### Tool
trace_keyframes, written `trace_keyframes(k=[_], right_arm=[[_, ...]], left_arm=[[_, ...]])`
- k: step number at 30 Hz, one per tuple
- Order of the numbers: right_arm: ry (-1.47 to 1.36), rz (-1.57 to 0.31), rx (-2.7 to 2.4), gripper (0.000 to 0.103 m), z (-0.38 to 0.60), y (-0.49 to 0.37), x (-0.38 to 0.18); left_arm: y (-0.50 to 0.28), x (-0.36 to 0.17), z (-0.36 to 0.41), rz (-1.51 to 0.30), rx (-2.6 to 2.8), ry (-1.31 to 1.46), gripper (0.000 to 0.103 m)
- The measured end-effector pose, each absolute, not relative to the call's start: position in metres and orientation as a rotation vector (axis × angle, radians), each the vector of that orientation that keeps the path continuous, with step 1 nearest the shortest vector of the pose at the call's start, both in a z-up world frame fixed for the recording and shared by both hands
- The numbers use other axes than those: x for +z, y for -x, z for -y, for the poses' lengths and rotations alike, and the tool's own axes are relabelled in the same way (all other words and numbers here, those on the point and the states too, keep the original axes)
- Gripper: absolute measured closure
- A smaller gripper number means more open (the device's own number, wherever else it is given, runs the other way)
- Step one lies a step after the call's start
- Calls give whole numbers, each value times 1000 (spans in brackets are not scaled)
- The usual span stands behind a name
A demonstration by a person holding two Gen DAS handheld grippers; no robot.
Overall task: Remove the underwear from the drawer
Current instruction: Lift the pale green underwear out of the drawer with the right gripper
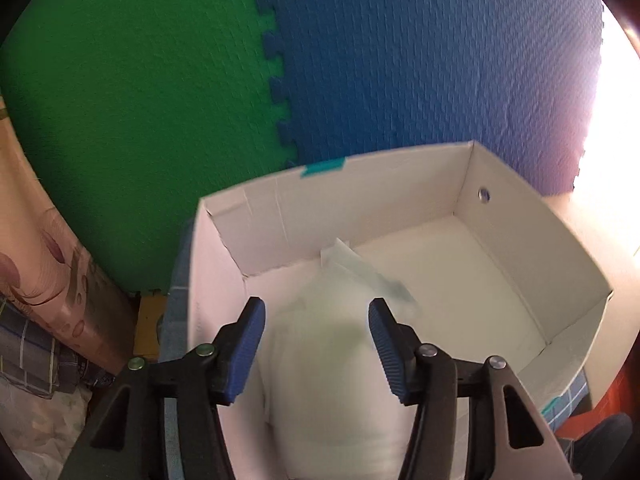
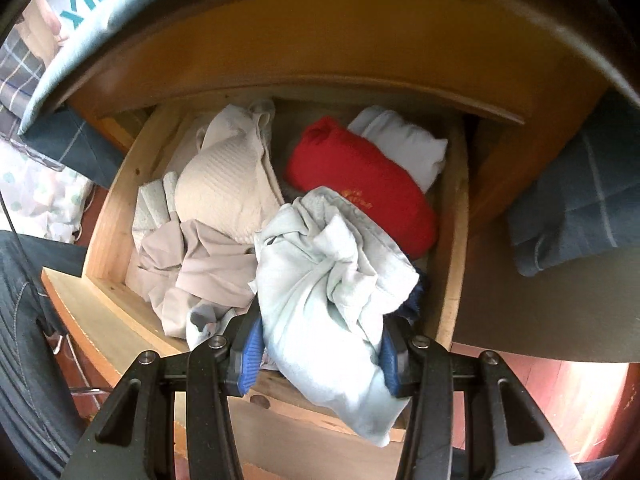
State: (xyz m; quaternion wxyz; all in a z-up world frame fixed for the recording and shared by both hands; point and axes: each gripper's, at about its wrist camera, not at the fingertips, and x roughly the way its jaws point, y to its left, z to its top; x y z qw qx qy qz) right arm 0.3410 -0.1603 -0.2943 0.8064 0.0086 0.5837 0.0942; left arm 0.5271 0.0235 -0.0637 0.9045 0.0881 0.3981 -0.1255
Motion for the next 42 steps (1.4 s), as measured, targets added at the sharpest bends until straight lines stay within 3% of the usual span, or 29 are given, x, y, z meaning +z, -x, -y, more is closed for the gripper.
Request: trace_keyframes(k=[11, 27, 42], right_arm=[[-27, -1216, 209, 59, 156, -333, -288], [26, -1179, 214, 59, 134, -314, -263], [76, -1054, 196, 59, 122, -273, -175]], left_arm=[[-471, -6, -95, -598, -200, -47, 41], [-446, -40, -178, -626, -106, 40, 40], [-459, -43, -192, -553, -115, 161, 40]])
